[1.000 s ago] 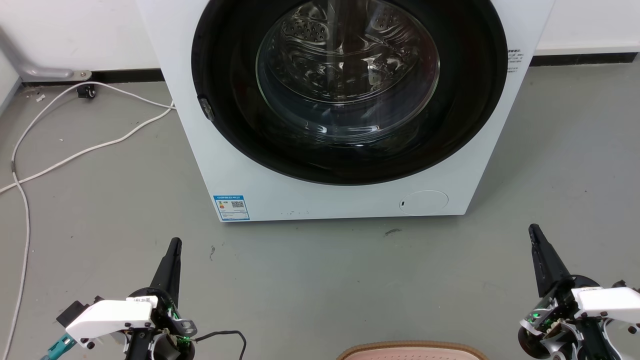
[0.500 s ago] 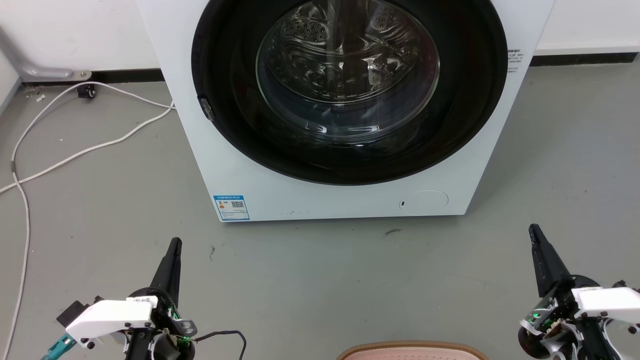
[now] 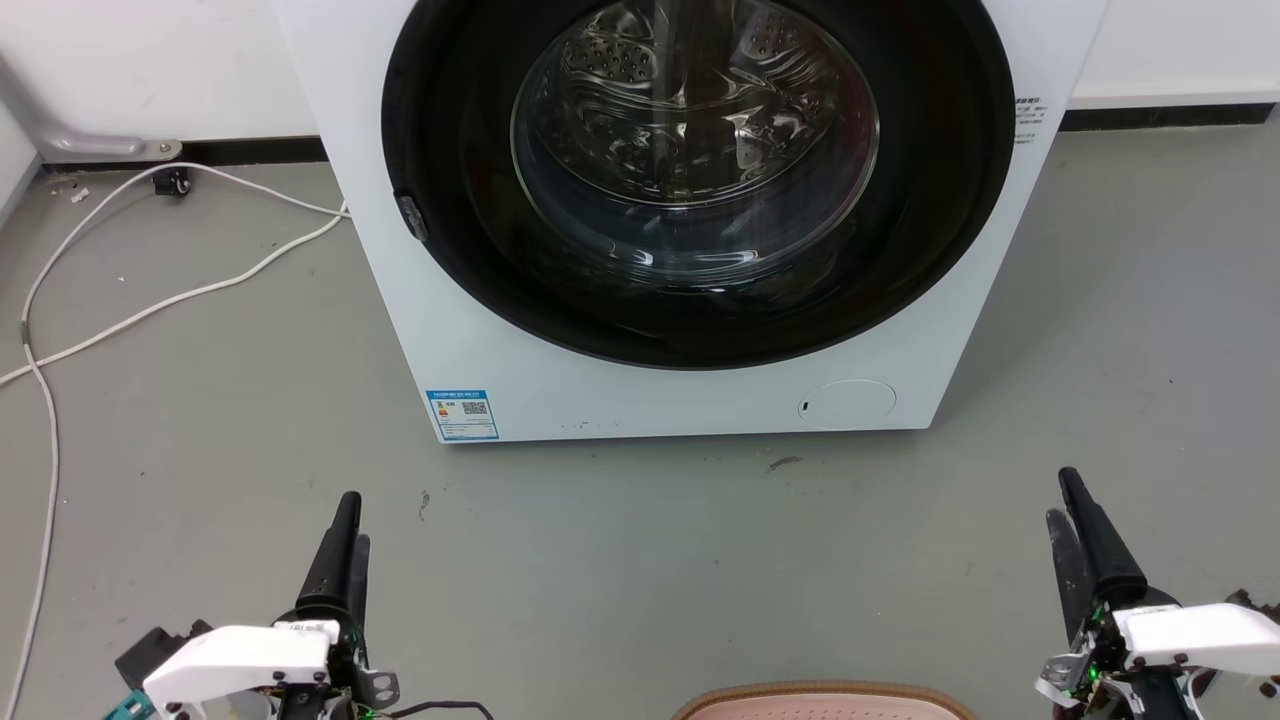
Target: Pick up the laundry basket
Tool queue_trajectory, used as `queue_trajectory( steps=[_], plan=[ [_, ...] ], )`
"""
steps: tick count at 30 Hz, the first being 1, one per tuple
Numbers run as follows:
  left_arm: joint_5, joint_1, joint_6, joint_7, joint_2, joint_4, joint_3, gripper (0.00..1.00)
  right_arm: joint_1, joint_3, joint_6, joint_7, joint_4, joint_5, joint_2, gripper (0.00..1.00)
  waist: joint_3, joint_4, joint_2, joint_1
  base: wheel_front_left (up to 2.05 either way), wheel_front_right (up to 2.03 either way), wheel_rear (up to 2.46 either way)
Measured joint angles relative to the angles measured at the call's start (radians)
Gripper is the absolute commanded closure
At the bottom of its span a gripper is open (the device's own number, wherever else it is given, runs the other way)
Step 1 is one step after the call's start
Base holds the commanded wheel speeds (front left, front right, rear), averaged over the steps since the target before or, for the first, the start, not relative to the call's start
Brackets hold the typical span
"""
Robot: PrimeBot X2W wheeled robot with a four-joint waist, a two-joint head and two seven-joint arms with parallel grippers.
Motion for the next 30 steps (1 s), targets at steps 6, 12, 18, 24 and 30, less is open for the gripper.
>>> queue_trajectory(
  steps=[6, 12, 18, 24, 30],
  plan=[
    [0.124, 0.000, 0.034, -0.027, 0.000, -0.041, -0.016, 0.00, 0.014, 0.012, 0.000, -0.026, -0.045, -0.146, 0.000, 0.00, 0.001, 0.000, 0.0000, 0.0000, 0.00, 0.00, 0.00],
    [0.257, 0.009, 0.072, -0.050, 0.000, -0.069, -0.041, 0.00, 0.021, 0.027, 0.000, -0.052, -0.085, -0.290, 0.000, 0.00, 0.001, 0.001, 0.0000, 0.0000, 0.00, 0.00, 0.00],
    [0.383, 0.015, 0.105, -0.073, 0.000, -0.081, -0.068, 0.00, 0.038, 0.041, 0.000, -0.075, -0.113, -0.441, 0.001, 0.00, 0.001, 0.002, 0.0000, 0.0000, 0.00, 0.00, 0.00],
    [0.494, 0.020, 0.127, -0.097, 0.000, -0.086, -0.087, 0.00, 0.046, 0.057, 0.000, -0.097, -0.131, -0.577, 0.001, 0.00, 0.000, 0.002, 0.0000, 0.0000, 0.00, 0.00, 0.00],
    [0.575, 0.023, 0.145, -0.114, 0.000, -0.096, -0.100, 0.00, 0.060, 0.065, 0.000, -0.115, -0.139, -0.666, 0.001, 0.00, -0.001, 0.003, 0.0000, 0.0000, 0.00, 0.00, 0.00]
  ],
)
